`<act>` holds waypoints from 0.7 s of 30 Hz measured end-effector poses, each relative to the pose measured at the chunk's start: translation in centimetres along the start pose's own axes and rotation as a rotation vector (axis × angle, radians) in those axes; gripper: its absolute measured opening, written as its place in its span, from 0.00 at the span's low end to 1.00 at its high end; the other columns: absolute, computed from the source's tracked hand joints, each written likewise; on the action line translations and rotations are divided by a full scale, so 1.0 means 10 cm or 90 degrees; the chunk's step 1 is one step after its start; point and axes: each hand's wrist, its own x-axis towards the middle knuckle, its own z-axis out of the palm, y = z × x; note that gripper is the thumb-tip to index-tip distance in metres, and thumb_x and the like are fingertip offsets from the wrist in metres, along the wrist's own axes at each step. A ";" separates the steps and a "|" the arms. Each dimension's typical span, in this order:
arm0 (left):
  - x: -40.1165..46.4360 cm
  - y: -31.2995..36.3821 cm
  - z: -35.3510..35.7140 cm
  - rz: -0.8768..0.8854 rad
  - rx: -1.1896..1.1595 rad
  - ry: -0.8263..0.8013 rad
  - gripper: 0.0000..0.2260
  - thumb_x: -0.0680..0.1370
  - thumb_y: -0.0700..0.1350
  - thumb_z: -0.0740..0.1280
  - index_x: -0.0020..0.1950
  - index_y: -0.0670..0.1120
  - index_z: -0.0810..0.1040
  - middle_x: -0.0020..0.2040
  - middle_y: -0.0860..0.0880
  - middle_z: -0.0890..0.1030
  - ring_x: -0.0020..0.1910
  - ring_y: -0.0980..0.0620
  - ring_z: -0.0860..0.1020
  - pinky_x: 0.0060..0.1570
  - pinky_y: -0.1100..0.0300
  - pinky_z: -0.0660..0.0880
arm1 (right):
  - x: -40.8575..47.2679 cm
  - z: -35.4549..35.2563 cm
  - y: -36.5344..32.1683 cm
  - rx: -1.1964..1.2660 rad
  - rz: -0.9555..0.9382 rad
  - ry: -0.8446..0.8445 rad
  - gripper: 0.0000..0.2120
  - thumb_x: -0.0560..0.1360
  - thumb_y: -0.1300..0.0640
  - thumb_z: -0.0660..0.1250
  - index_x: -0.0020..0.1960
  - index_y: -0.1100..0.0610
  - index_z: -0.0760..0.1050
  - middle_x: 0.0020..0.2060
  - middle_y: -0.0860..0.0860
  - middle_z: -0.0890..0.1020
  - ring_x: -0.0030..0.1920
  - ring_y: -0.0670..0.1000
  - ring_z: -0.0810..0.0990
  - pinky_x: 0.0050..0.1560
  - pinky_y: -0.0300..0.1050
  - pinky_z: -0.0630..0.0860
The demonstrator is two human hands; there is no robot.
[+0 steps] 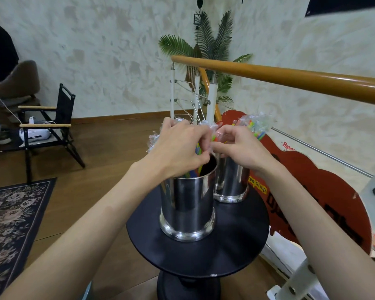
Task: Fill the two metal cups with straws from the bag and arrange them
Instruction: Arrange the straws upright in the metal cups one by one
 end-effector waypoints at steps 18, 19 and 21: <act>0.05 -0.19 0.03 -0.125 -0.024 -0.050 0.14 0.77 0.66 0.65 0.49 0.57 0.78 0.39 0.59 0.80 0.44 0.58 0.75 0.49 0.52 0.60 | -0.01 0.08 -0.16 0.102 -0.091 0.013 0.03 0.78 0.62 0.72 0.50 0.59 0.78 0.40 0.50 0.82 0.38 0.40 0.81 0.42 0.35 0.78; 0.06 -0.22 0.04 -0.135 -0.034 -0.041 0.14 0.77 0.65 0.66 0.48 0.56 0.79 0.40 0.59 0.81 0.45 0.57 0.75 0.48 0.52 0.60 | -0.01 0.09 -0.16 0.103 -0.089 0.015 0.04 0.77 0.62 0.72 0.51 0.61 0.79 0.39 0.50 0.83 0.38 0.41 0.81 0.42 0.35 0.78; 0.07 -0.27 0.05 -0.150 -0.058 -0.035 0.13 0.76 0.63 0.68 0.48 0.55 0.81 0.42 0.58 0.81 0.48 0.54 0.77 0.48 0.52 0.62 | -0.02 0.09 -0.15 0.105 -0.086 0.019 0.08 0.76 0.61 0.74 0.52 0.64 0.80 0.39 0.51 0.84 0.38 0.42 0.82 0.43 0.36 0.79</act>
